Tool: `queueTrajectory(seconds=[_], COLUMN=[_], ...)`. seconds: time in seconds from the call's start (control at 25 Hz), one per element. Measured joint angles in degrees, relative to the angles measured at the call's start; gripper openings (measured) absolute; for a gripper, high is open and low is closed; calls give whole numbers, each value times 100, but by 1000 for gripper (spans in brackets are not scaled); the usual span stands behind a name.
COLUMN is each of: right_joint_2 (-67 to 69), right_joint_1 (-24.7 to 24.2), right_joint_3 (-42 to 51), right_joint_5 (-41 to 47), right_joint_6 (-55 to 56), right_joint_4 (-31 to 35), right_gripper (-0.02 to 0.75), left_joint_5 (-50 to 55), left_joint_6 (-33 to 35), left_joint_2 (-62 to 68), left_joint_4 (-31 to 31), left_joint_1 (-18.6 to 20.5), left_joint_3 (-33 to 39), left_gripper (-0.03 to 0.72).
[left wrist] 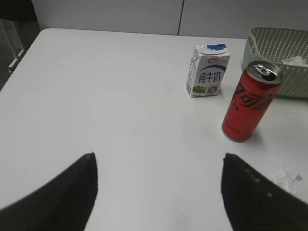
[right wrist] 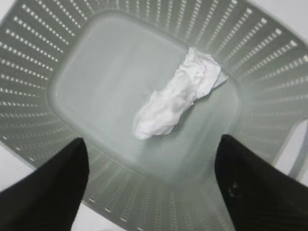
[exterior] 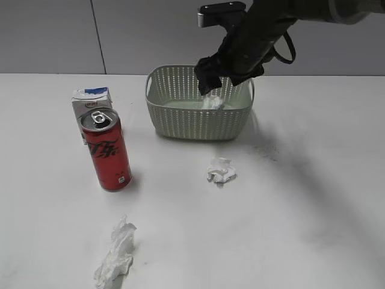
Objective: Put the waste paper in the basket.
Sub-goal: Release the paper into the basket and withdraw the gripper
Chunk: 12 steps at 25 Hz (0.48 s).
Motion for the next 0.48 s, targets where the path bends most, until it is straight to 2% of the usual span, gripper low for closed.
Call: queueTrajectory(seconds=[0.12, 0.32, 0.48], right_joint_2=[0, -79, -427], right_joint_1=[0, 0, 12], right_joint_3=[-456, -1146, -804], right_joint_5=[646, 2457, 2689], right_joint_6=[0, 12, 128], right_joint_4=[0, -6, -6], right_gripper=[617, 596, 579], left_joint_5=[0, 0, 0], left_joint_6=[0, -6, -7], left_joint_2=[0, 0, 0], left_joint_4=[5, 5, 5], left_joint_1=[0, 0, 0], left_joint_3=[0, 0, 0], left_gripper=[592, 592, 592])
